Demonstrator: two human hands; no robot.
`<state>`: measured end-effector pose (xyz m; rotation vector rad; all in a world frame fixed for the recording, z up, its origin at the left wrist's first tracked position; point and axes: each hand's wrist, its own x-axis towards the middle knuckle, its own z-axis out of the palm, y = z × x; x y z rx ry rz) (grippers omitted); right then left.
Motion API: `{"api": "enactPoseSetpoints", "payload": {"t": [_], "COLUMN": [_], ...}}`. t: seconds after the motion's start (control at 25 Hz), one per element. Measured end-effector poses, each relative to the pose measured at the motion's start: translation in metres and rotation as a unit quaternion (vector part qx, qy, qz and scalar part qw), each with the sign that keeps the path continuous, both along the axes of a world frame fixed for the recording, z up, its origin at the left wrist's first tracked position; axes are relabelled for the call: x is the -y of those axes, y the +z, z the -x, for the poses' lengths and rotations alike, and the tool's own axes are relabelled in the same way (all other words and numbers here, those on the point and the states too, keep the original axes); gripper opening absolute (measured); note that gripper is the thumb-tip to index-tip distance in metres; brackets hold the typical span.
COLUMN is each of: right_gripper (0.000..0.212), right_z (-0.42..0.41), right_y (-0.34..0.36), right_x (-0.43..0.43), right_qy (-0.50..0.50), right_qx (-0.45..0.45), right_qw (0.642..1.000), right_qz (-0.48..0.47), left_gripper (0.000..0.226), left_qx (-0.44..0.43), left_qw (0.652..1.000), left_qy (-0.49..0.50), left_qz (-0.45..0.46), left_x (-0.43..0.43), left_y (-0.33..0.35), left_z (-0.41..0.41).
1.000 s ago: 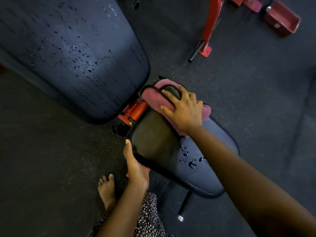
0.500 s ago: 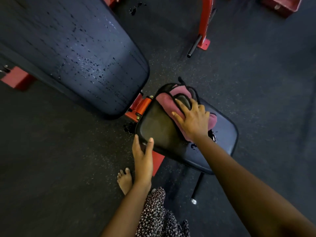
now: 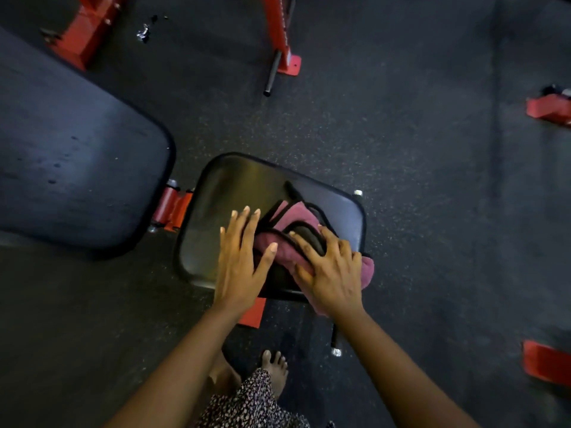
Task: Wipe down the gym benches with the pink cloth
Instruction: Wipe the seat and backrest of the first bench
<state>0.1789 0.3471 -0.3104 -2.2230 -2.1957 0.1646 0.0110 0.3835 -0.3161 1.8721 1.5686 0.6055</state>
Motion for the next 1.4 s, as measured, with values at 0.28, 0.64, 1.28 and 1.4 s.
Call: {"api": "enactPoseSetpoints", "payload": {"t": [0.28,0.64,1.28,1.4], "right_gripper": [0.050,0.053,0.076,0.076], "right_z": [-0.091,-0.103,-0.109,-0.134], "right_y": [-0.002,0.017,0.003,-0.002], "right_x": [-0.054,-0.210,-0.188,-0.154], "right_qy": [-0.195,0.043,0.092,-0.010], "right_qx": [-0.041,-0.176,-0.207,-0.250], "right_qw": [0.979,0.975,0.917,0.921], "right_qz": [0.027,0.126,0.328,0.298], "left_gripper": [0.068,0.064,0.066,0.067], "left_qx": [-0.185,-0.293,-0.295,-0.294], "left_qw": [0.973,0.941,0.940,0.940], "left_qy": [-0.134,-0.150,-0.159,-0.158], "left_qz": [-0.044,-0.082,-0.068,-0.068], "left_x": [-0.045,-0.047,-0.049,-0.049], "left_y": [-0.022,-0.034,-0.033,-0.032], "left_z": [-0.046,-0.058,-0.059,-0.059]}}
